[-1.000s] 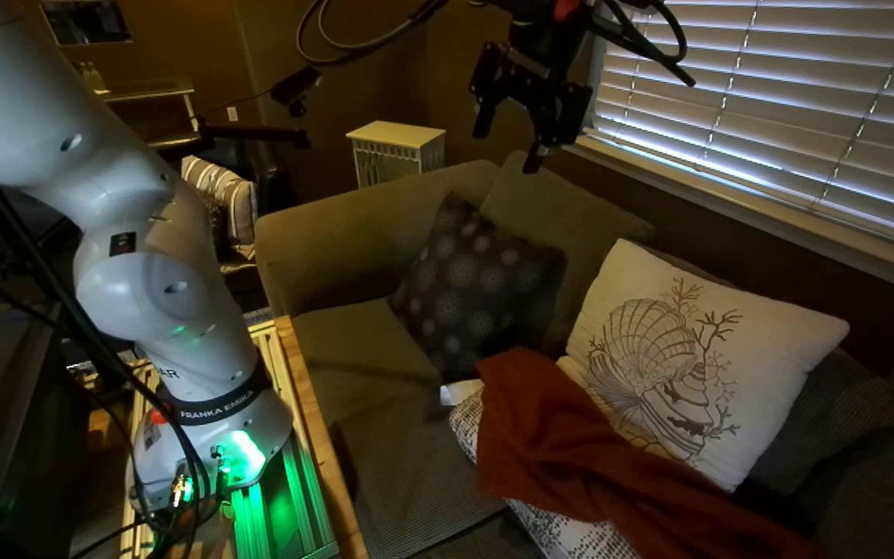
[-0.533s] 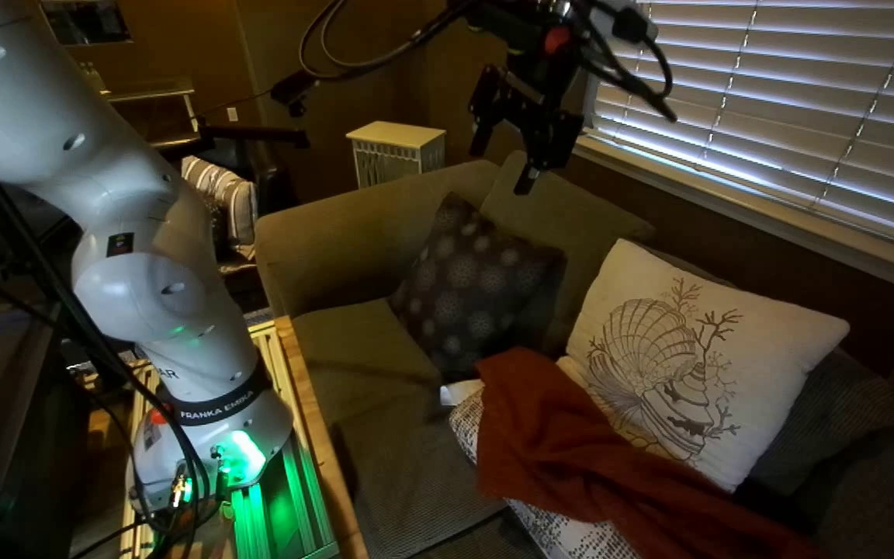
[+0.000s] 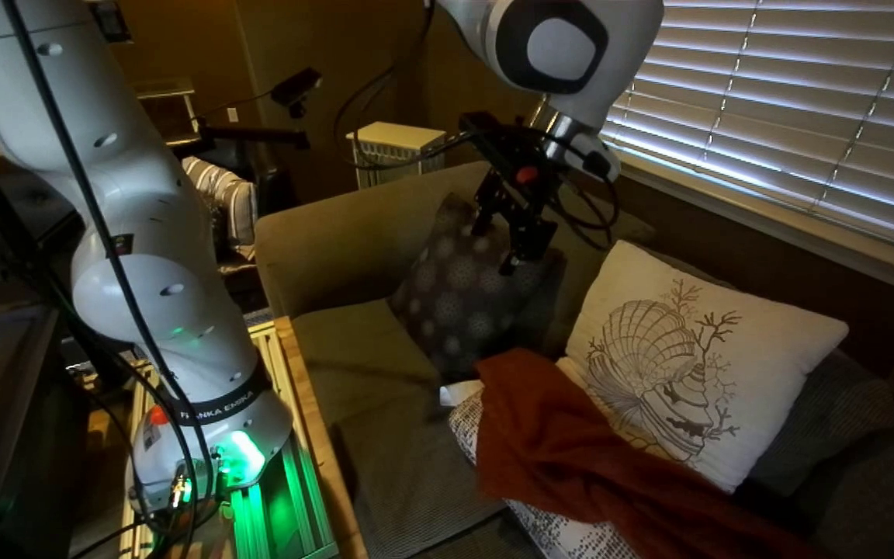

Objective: Unfold the blanket and remove the remote from the blanket

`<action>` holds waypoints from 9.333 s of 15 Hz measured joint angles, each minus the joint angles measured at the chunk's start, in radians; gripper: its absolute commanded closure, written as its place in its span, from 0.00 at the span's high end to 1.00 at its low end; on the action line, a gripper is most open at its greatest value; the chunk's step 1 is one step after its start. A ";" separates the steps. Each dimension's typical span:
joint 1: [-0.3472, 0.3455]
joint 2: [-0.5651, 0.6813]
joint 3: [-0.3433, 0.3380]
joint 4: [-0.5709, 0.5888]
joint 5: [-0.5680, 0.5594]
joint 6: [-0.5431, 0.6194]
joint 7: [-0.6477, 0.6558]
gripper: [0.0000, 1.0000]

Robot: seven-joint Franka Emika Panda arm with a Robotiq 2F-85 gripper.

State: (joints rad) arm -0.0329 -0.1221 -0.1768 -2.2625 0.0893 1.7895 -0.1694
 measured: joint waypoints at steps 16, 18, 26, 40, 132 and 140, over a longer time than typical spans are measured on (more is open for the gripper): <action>-0.035 0.127 0.023 -0.097 -0.215 0.423 0.176 1.00; -0.036 0.128 0.023 -0.097 -0.215 0.422 0.181 1.00; -0.036 0.233 0.029 -0.125 -0.248 0.495 0.234 1.00; -0.081 0.492 -0.070 -0.226 -0.249 1.122 0.304 1.00; -0.378 0.841 0.393 0.271 -0.010 1.236 0.157 1.00; -0.434 0.709 0.501 0.137 0.035 1.200 0.091 1.00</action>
State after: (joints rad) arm -0.4672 0.5870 0.3238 -2.1256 0.1239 2.9892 -0.0781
